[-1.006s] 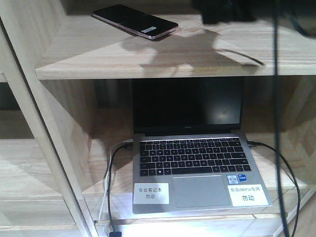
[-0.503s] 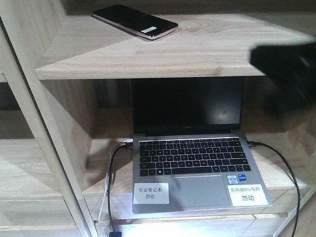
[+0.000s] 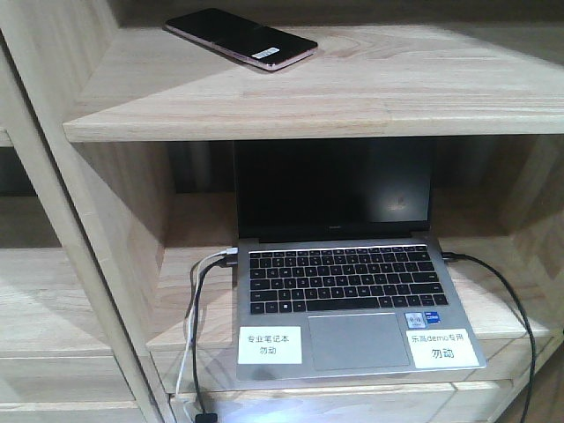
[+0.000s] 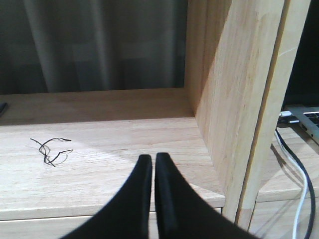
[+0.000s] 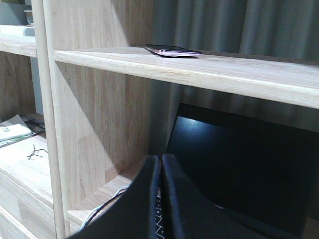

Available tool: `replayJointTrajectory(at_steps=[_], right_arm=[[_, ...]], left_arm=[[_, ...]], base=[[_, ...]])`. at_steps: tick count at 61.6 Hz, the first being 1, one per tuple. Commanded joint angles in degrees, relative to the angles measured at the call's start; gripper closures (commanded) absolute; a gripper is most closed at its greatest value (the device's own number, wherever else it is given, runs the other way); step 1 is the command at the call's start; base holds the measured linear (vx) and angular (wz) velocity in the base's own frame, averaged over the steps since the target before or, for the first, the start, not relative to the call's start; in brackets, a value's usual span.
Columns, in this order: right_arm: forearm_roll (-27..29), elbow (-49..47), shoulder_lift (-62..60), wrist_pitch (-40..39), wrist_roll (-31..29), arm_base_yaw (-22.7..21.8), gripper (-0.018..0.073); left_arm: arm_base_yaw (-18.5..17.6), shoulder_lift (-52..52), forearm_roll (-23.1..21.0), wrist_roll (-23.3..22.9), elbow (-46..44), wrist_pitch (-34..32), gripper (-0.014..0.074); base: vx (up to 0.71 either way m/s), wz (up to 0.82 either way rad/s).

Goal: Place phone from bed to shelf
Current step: 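Withdraw the open right gripper away from the phone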

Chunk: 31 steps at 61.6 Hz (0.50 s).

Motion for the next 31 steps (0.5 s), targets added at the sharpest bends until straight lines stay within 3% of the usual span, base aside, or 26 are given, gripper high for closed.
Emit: replayJointTrajectory(at_steps=[1,22,31], right_arm=[[1.1,-1.5,0.8,-3.0,-0.1,0.0,0.0564],[1.2,-1.5,0.8,-3.3,0.8,0.0,0.0564],[-2.8,-1.5,0.8,-6.8,4.2,0.0,0.0564]], left_arm=[[-0.2,-0.4,-0.4,-0.2,0.1,-4.2,0.0596],[-0.2,-0.4,-0.4,-0.2,0.1,-4.2,0.0596],[-0.2,-0.4,-0.4,-0.2,0.1,-4.2,0.0596]], base=[[0.0,0.0],[0.0,0.0],[0.0,0.0]])
